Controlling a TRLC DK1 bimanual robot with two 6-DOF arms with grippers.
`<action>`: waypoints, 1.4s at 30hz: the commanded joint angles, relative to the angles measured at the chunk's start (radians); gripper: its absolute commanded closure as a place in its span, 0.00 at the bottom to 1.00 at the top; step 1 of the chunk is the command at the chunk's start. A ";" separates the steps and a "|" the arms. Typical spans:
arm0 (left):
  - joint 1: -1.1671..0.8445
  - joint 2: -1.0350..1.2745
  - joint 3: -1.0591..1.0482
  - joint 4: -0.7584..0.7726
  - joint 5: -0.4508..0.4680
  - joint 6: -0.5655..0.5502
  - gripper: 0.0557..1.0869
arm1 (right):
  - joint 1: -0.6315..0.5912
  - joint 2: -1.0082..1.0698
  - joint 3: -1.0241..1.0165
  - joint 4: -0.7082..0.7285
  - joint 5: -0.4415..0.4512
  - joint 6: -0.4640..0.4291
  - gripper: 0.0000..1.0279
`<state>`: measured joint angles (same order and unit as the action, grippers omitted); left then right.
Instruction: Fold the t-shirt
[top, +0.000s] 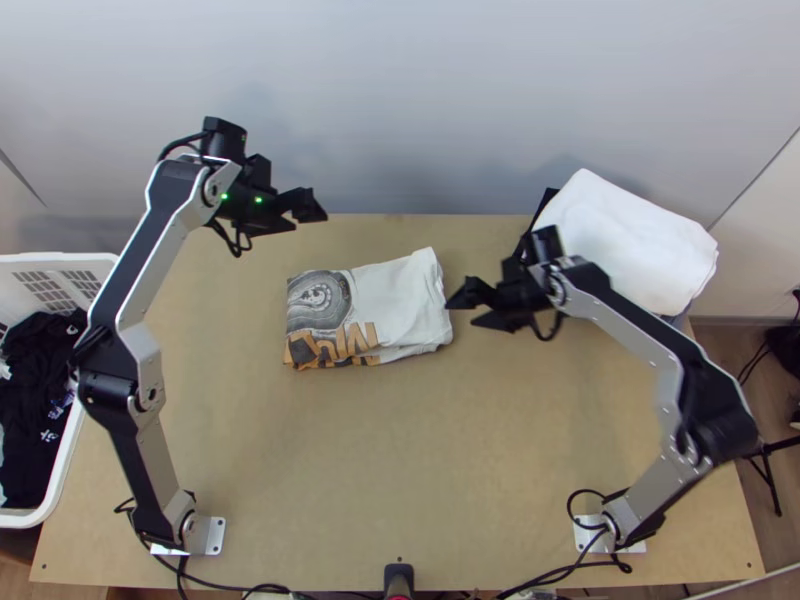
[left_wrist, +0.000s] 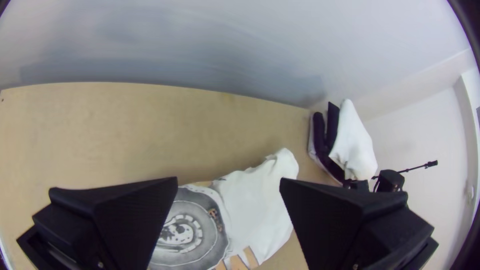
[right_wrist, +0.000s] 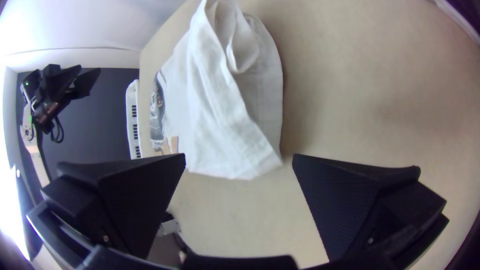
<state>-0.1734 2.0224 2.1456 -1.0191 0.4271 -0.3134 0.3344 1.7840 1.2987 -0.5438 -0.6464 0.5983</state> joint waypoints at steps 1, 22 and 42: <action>0.049 -0.050 -0.049 -0.018 -0.045 0.037 0.04 | 0.087 0.167 0.151 0.108 0.146 -0.057 0.04; 0.069 -0.062 -0.046 -0.010 -0.070 0.051 0.04 | 0.106 0.293 0.209 0.099 0.156 -0.060 0.04; 0.066 -0.060 -0.043 -0.009 -0.076 0.057 0.04 | 0.153 0.377 0.229 0.143 -0.101 0.063 0.03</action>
<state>-0.1081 1.9625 2.1029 -1.0271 0.3542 -0.2569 0.4419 2.1220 1.5021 -0.4240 -0.6491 0.6144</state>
